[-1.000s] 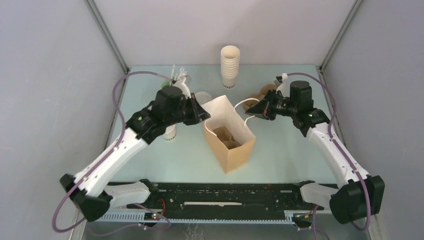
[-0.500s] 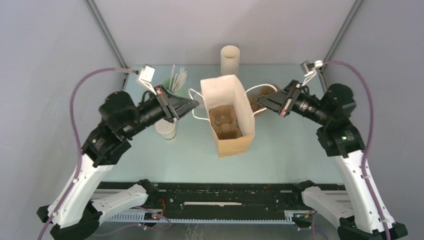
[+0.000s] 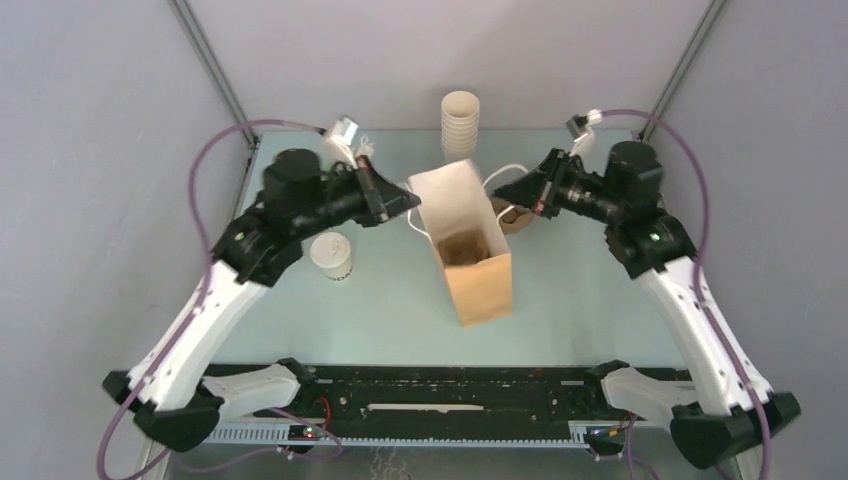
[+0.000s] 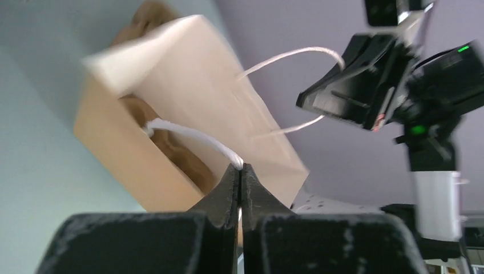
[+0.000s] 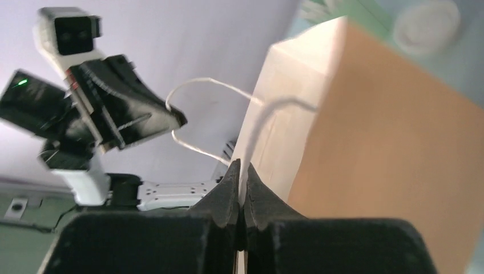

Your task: Pack the takeout coffee

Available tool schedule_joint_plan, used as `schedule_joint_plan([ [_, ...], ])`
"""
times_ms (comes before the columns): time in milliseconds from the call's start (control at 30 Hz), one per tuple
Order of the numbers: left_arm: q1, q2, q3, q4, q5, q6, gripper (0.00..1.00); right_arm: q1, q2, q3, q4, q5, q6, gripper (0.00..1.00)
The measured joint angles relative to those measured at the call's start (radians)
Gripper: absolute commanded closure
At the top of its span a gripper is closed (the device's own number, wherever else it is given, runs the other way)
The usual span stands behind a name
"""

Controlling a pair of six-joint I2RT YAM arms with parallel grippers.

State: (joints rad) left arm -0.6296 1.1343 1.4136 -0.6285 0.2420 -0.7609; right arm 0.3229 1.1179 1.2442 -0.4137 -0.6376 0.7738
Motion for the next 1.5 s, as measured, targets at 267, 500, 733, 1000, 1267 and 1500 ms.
schedule_joint_plan([
  [267,0.024,-0.228,-0.161,0.124,-0.001,-0.018,1.00,-0.001,-0.180,-0.095,0.100,-0.011,-0.011,0.97],
  [500,0.055,-0.057,-0.277,0.078,-0.002,-0.012,1.00,-0.086,0.027,-0.272,0.093,-0.014,-0.011,0.97],
  [733,0.056,-0.025,-0.090,0.044,0.027,0.020,1.00,-0.107,0.094,0.014,0.116,-0.111,-0.027,0.97],
  [1000,0.056,-0.167,-0.182,0.119,0.079,0.019,1.00,-0.109,0.094,0.135,0.208,-0.268,-0.079,1.00],
  [1267,0.056,-0.204,-0.293,0.106,0.095,0.028,1.00,-0.105,0.138,0.125,0.150,-0.323,-0.156,1.00],
  [1500,0.056,-0.202,-0.293,0.092,0.110,0.129,1.00,-0.046,0.135,0.079,0.127,-0.330,-0.264,1.00],
])
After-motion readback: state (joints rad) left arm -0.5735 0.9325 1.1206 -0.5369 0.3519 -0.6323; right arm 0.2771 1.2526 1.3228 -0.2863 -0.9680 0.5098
